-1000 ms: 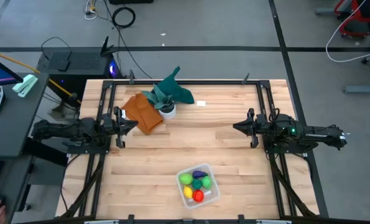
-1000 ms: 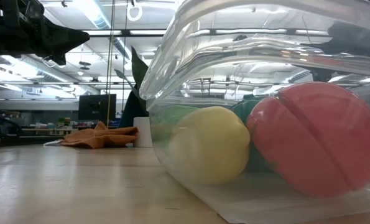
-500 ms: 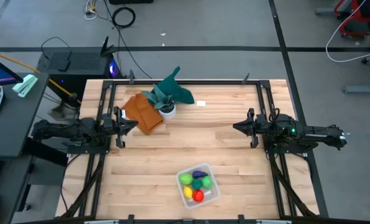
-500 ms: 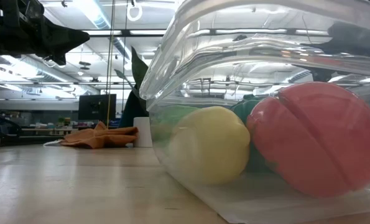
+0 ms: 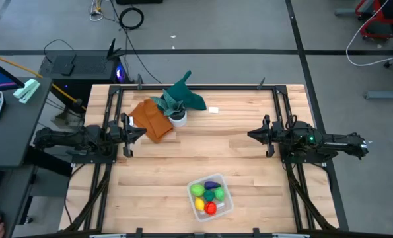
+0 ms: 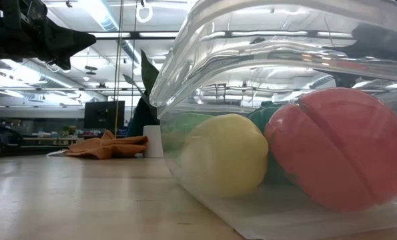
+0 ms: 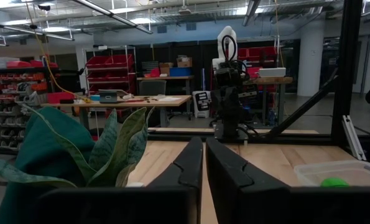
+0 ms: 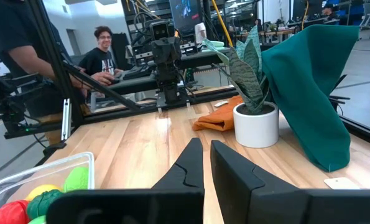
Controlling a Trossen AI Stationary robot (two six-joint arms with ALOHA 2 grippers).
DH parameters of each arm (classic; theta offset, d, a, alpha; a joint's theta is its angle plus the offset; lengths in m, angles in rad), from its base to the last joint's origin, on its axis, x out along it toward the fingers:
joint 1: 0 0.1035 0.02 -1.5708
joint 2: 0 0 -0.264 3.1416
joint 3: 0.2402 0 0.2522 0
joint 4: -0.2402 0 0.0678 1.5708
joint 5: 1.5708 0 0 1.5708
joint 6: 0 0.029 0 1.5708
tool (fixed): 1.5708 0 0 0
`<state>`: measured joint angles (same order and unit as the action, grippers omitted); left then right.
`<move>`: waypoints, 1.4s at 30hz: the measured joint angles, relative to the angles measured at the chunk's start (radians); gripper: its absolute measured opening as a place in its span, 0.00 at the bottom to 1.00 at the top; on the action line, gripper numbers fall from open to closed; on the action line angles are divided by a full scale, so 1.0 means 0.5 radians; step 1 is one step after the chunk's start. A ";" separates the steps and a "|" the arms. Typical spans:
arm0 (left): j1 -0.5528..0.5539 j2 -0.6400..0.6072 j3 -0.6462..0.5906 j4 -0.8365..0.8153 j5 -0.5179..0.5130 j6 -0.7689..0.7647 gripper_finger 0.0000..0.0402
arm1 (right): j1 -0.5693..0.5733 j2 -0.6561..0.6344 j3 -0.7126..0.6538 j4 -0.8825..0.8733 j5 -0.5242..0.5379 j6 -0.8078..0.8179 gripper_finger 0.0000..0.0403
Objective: Pick and placing Produce into tupperware
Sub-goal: Return to Home Position
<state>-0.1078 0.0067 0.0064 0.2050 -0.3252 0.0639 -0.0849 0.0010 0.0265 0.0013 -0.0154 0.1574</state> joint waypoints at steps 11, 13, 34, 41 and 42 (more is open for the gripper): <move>0.000 0.000 0.000 0.000 0.000 -0.001 0.08 | 0.000 0.001 0.000 -0.001 -0.001 0.000 0.00; -0.001 -0.001 0.000 0.000 0.000 -0.001 0.07 | 0.000 0.000 0.000 0.000 0.000 0.000 0.00; 0.000 -0.001 0.000 0.000 0.000 -0.002 0.06 | 0.000 0.000 0.000 -0.001 0.000 0.000 0.00; -0.001 -0.001 0.000 0.000 0.000 -0.001 0.08 | -0.001 0.000 0.000 0.000 0.000 0.000 0.00; 0.000 0.000 0.000 0.000 0.000 -0.001 0.08 | -0.001 0.000 0.000 0.000 0.000 0.000 0.00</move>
<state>-0.1080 0.0067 0.0063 0.2050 -0.3252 0.0633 -0.0852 0.0010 0.0265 0.0013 -0.0154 0.1574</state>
